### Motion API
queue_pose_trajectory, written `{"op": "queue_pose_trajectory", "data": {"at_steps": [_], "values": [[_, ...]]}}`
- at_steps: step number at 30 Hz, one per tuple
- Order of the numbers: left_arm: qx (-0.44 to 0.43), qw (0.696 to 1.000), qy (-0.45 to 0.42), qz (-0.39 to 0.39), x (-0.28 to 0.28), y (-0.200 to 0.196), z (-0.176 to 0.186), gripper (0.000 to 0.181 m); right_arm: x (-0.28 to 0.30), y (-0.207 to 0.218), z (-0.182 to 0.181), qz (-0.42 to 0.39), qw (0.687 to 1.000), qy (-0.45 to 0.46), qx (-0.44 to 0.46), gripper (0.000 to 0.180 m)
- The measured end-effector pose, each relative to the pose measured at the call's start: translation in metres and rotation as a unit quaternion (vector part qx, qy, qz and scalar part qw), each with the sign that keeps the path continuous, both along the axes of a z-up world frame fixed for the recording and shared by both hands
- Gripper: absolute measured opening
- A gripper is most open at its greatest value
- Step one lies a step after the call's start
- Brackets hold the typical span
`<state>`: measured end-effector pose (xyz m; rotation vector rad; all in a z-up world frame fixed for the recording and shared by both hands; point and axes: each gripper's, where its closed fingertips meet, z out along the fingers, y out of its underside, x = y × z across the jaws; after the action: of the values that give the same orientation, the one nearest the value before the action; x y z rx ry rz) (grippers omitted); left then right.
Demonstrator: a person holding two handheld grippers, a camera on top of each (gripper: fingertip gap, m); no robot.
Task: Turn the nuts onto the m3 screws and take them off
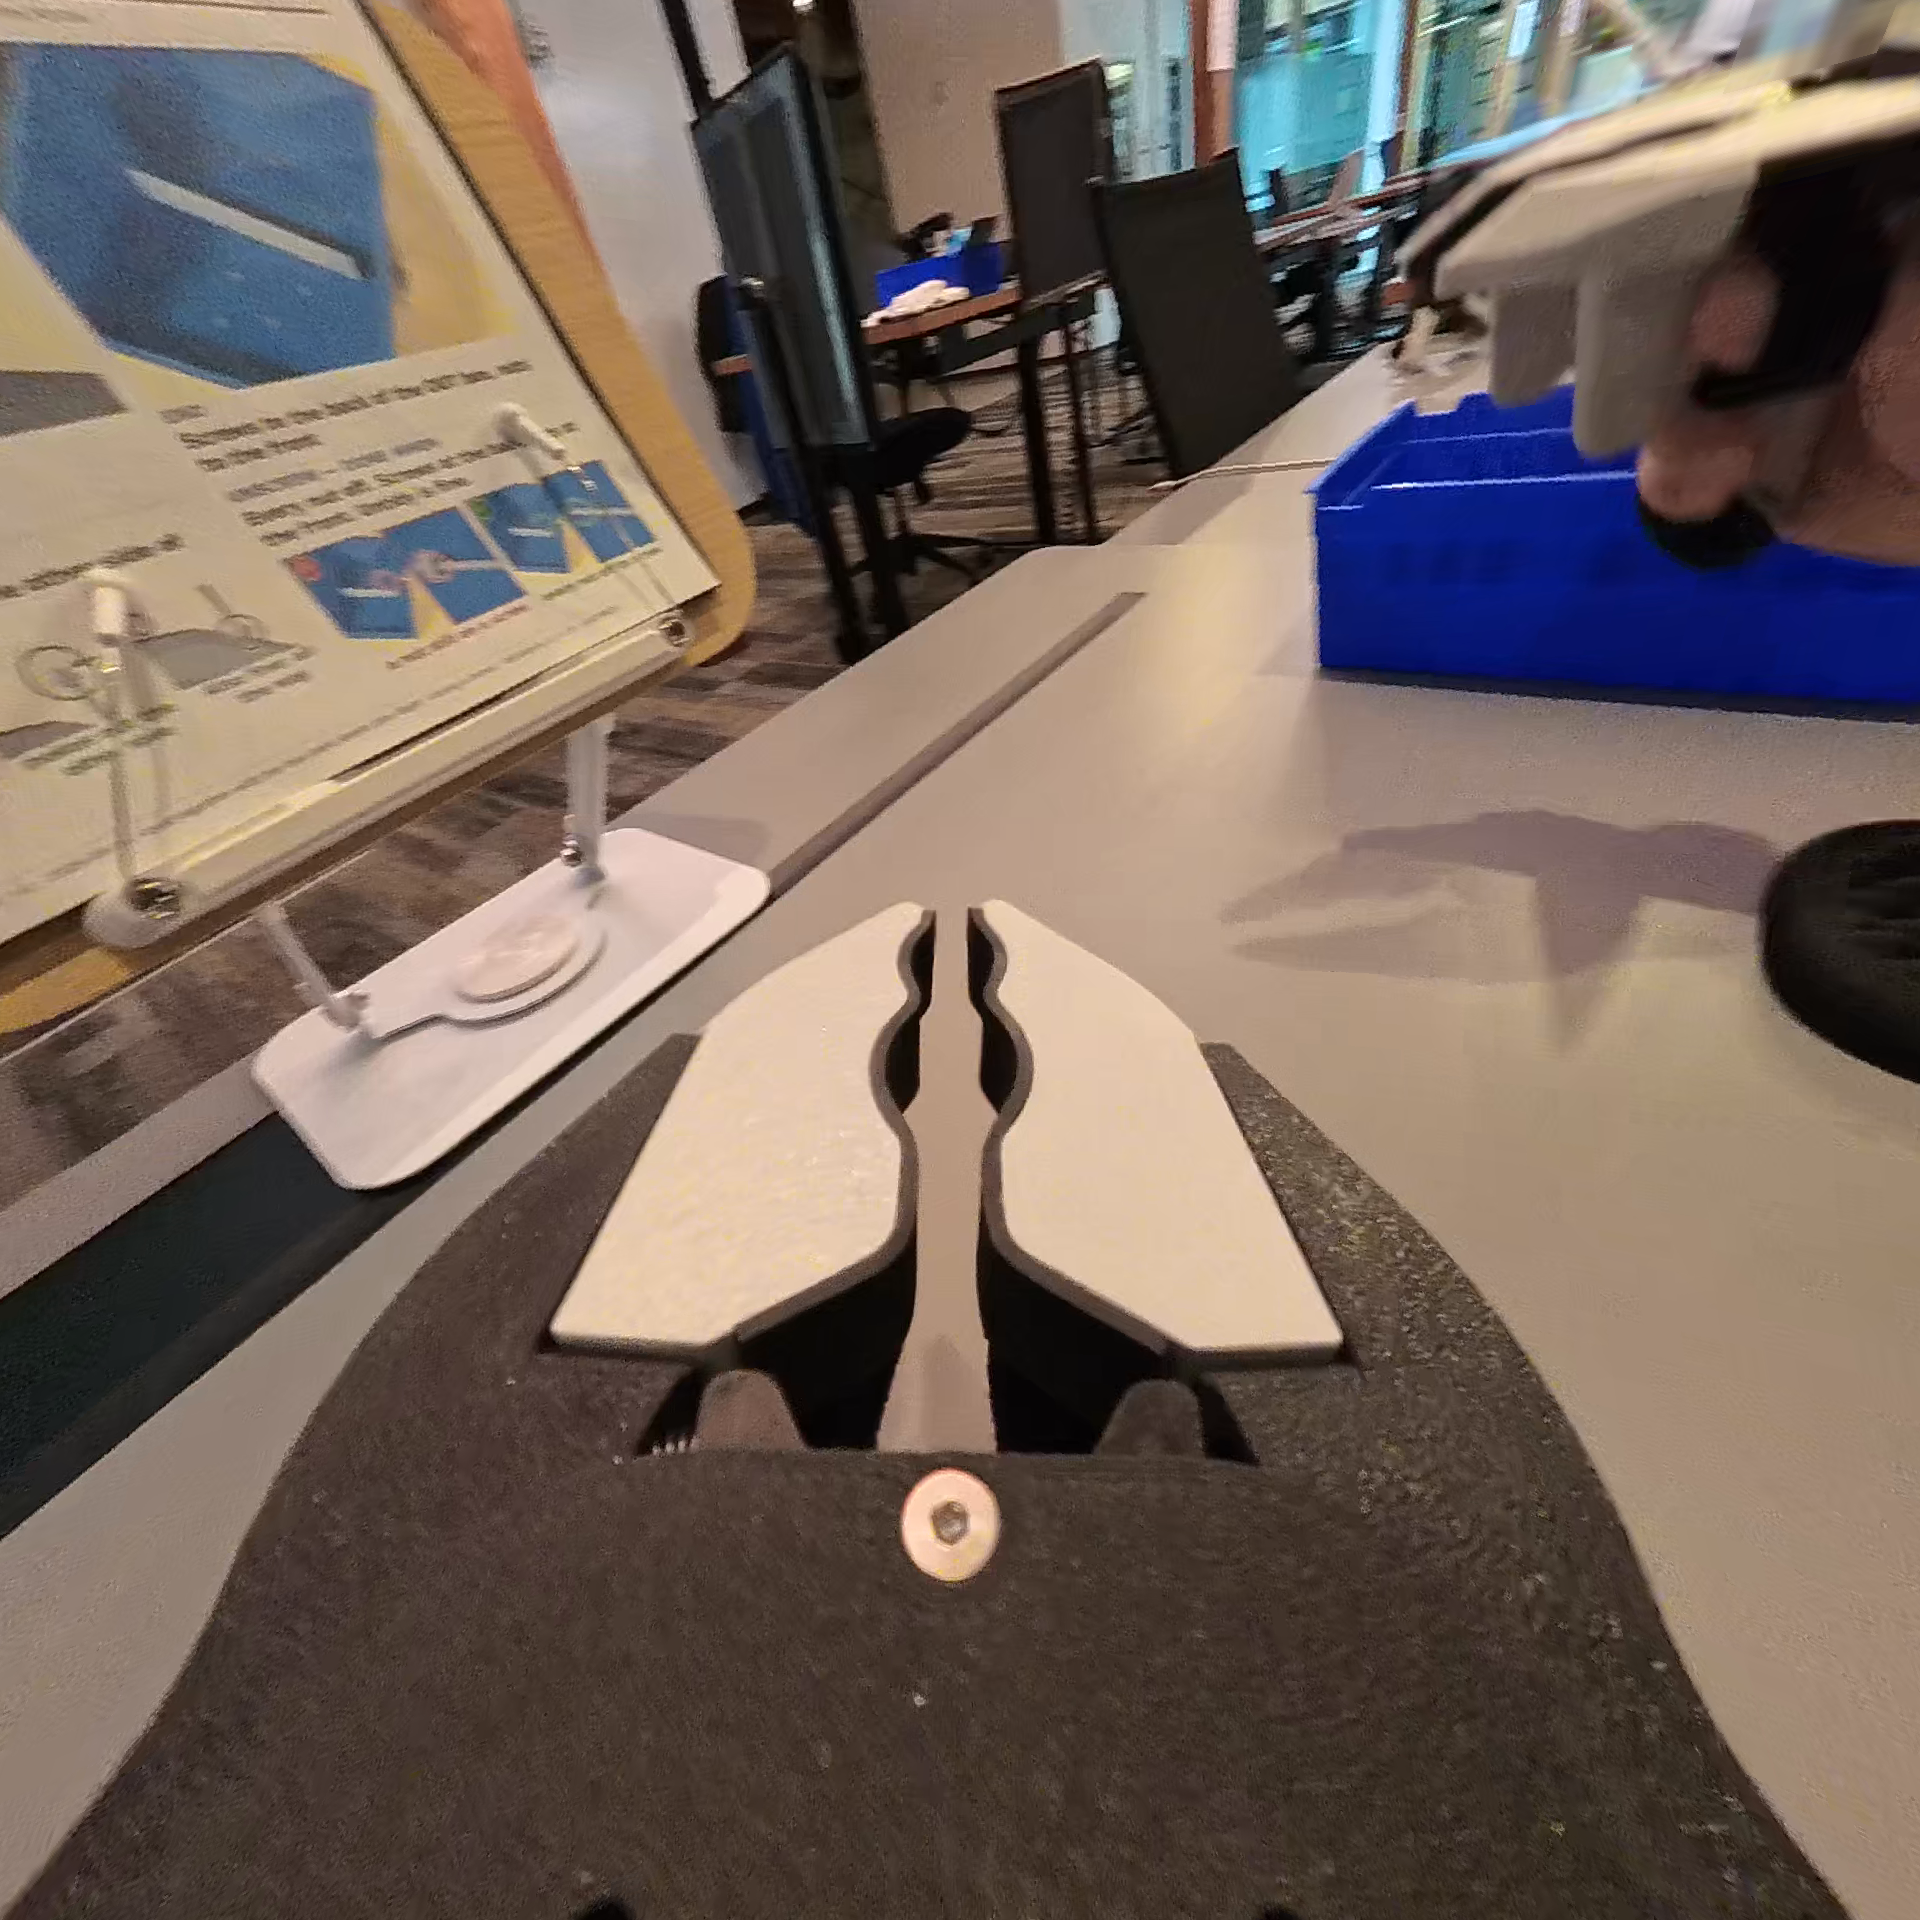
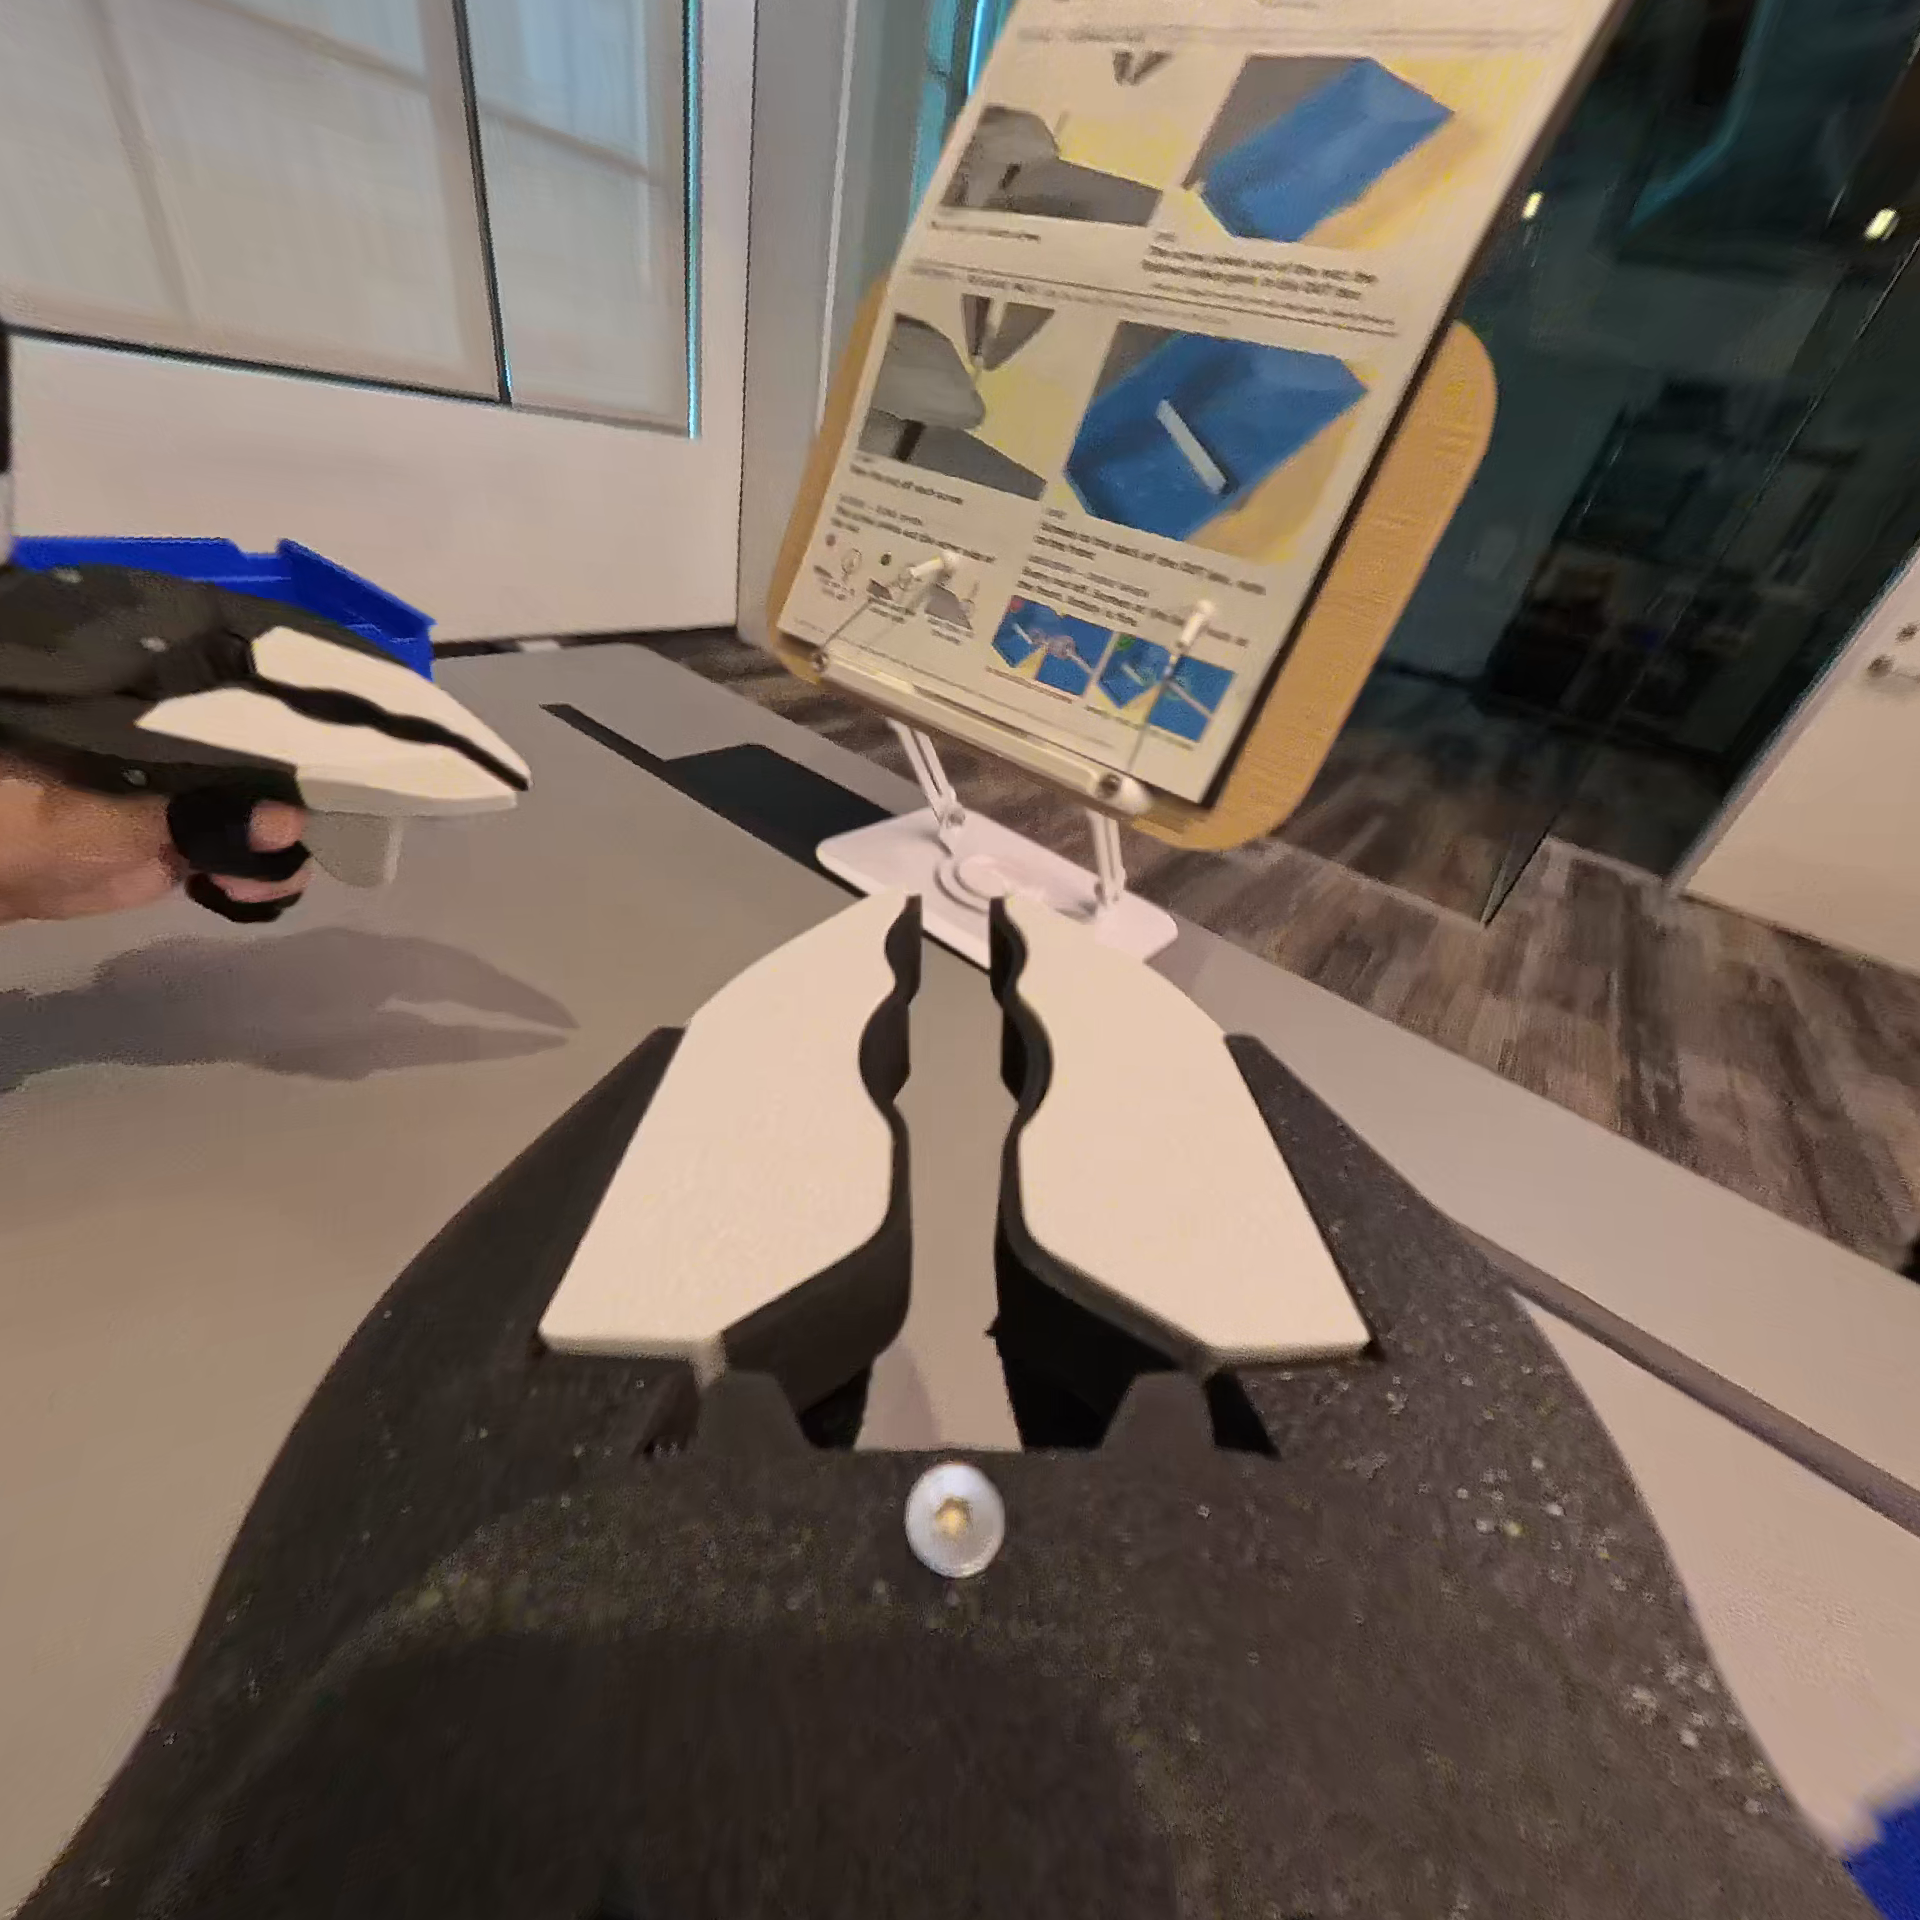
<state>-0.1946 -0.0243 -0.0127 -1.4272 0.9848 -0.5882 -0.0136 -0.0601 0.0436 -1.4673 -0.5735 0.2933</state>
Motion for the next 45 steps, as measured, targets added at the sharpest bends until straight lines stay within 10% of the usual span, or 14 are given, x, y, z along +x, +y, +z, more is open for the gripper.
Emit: {"op": "queue_pose_trajectory", "data": {"at_steps": [18, 28, 37, 45], "values": [[-0.028, 0.97, -0.018, 0.24, -0.09, 0.022, 0.063, 0.002, -0.034, 0.011, -0.103, 0.024, 0.995, -0.088, -0.034, 0.0], [-0.082, 0.921, 0.123, 0.361, -0.3, -0.002, 0.088, 0.018, -0.048, 0.008, -0.113, 0.052, 0.99, -0.12, -0.049, 0.0], [-0.253, 0.803, 0.257, 0.474, -0.517, -0.021, 0.007, 0.028, -0.052, 0.007, -0.115, 0.06, 0.987, -0.141, -0.054, 0.0], [-0.4, 0.788, 0.19, 0.427, -0.527, -0.038, -0.059, 0.031, -0.051, 0.007, -0.118, 0.057, 0.986, -0.141, -0.063, 0.0]]}}
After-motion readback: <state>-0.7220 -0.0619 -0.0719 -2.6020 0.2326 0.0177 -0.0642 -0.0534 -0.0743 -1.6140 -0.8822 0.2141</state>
